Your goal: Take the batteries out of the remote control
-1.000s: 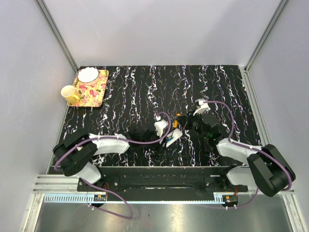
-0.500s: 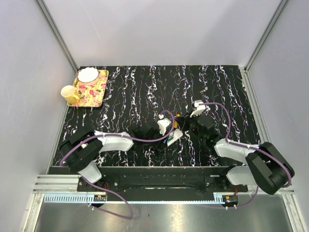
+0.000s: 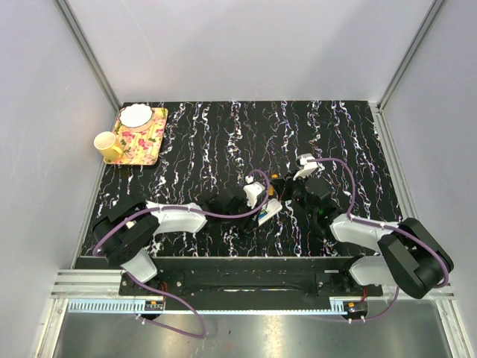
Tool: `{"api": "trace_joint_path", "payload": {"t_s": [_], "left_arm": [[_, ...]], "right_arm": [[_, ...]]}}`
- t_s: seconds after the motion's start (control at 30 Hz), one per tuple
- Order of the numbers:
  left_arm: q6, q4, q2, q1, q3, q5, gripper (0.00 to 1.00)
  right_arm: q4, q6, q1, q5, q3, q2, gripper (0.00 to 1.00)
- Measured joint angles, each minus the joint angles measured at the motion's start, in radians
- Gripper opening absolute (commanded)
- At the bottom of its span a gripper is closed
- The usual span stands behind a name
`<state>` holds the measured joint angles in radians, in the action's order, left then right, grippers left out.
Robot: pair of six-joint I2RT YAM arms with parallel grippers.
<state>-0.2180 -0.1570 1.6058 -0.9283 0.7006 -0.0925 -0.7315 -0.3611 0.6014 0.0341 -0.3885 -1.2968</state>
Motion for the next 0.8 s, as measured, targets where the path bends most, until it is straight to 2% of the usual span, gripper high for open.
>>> {"api": "trace_joint_path", "payload": {"t_s": [0.5,0.8], "left_arm": [[0.000,0.004,0.006,0.000,0.006,-0.001,0.33],[0.000,0.013,0.009,0.000,0.012,-0.001,0.28]], "right_arm": [[-0.010,-0.011,0.002,-0.021,0.000,-0.033,0.00],[-0.021,-0.022,0.002,-0.037,0.000,-0.034,0.00]]}}
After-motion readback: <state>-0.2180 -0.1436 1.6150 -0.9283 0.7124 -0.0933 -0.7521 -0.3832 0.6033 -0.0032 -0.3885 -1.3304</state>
